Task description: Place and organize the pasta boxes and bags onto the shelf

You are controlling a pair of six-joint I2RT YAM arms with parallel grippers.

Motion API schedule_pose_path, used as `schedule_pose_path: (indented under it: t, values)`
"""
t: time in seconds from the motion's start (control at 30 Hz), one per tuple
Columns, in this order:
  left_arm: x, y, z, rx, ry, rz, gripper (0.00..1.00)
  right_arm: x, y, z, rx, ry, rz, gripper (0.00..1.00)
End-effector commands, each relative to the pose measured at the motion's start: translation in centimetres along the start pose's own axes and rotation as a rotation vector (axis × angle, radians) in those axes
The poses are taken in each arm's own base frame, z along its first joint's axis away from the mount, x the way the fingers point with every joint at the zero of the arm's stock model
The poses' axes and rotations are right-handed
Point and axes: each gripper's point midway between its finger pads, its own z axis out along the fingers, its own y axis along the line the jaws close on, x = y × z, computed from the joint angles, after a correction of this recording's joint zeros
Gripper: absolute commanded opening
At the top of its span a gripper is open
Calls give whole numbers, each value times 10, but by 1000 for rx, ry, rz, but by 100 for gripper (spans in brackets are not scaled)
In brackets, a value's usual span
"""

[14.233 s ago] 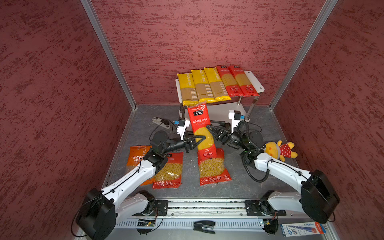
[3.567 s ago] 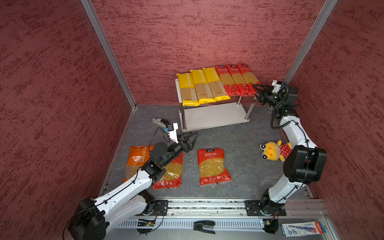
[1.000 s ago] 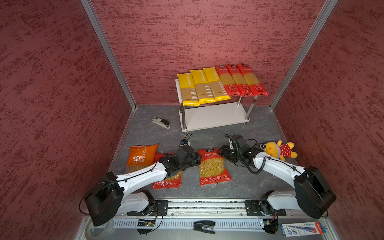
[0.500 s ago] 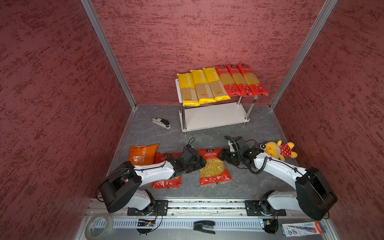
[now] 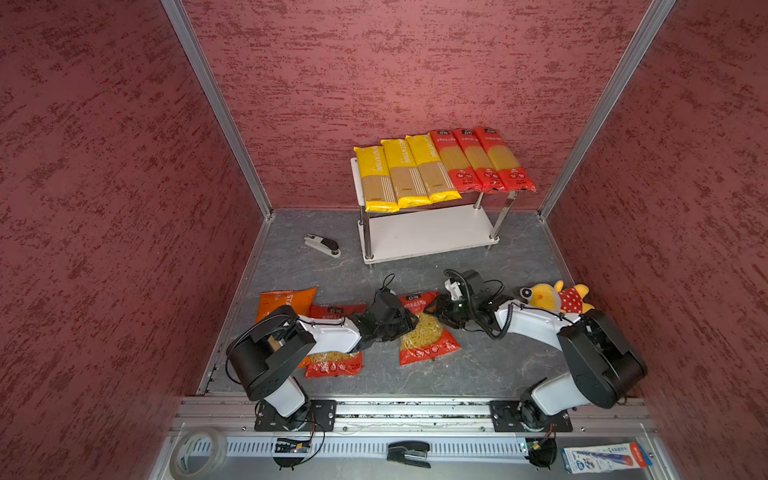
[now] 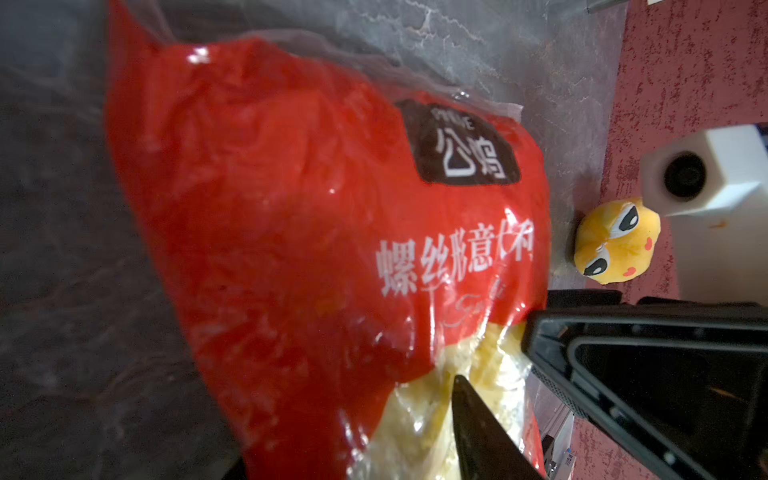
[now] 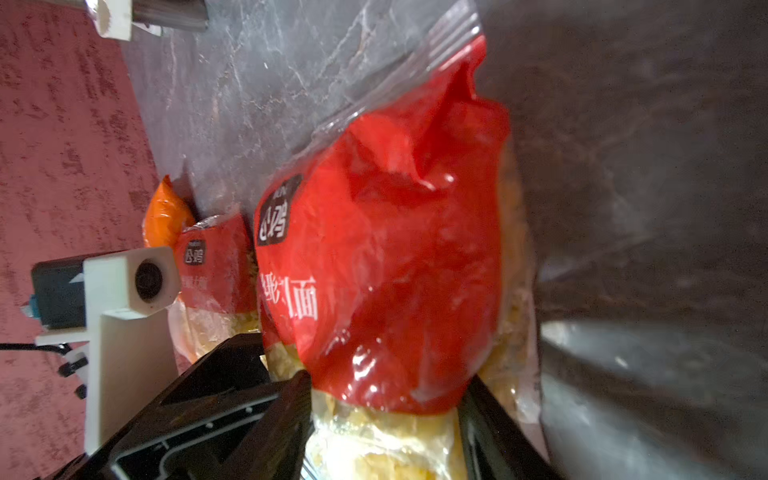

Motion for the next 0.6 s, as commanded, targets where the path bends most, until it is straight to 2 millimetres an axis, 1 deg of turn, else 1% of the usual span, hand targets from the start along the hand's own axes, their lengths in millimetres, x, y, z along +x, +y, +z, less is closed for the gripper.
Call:
schedule_pose_path:
  t: [0.0,0.07,0.17,0.2,0.3,0.37,0.43,0.57]
  values:
    - [-17,-43,-6,120,-46,63,53,-11,18,-8,-99,4,-58,61]
    - [-10,-29,-9,74,-21,55,57,-13,6,-13,-30,-1,-98,65]
    - [1,-5,-22,17,-4,23,64,-10,-14,-24,89,-17,-155,71]
    - [4,3,-27,-5,-4,14,66,-6,-25,-25,133,-9,-159,72]
    - [9,16,-42,-49,-13,9,68,5,-42,-34,190,-13,-167,73]
    - [14,19,-48,-70,-20,18,69,12,-47,-36,192,-14,-160,73]
    - [19,16,-46,-68,-16,32,69,16,-44,-36,181,-16,-161,74]
    - [29,3,-26,-58,31,67,66,15,-31,-30,153,-22,-177,74]
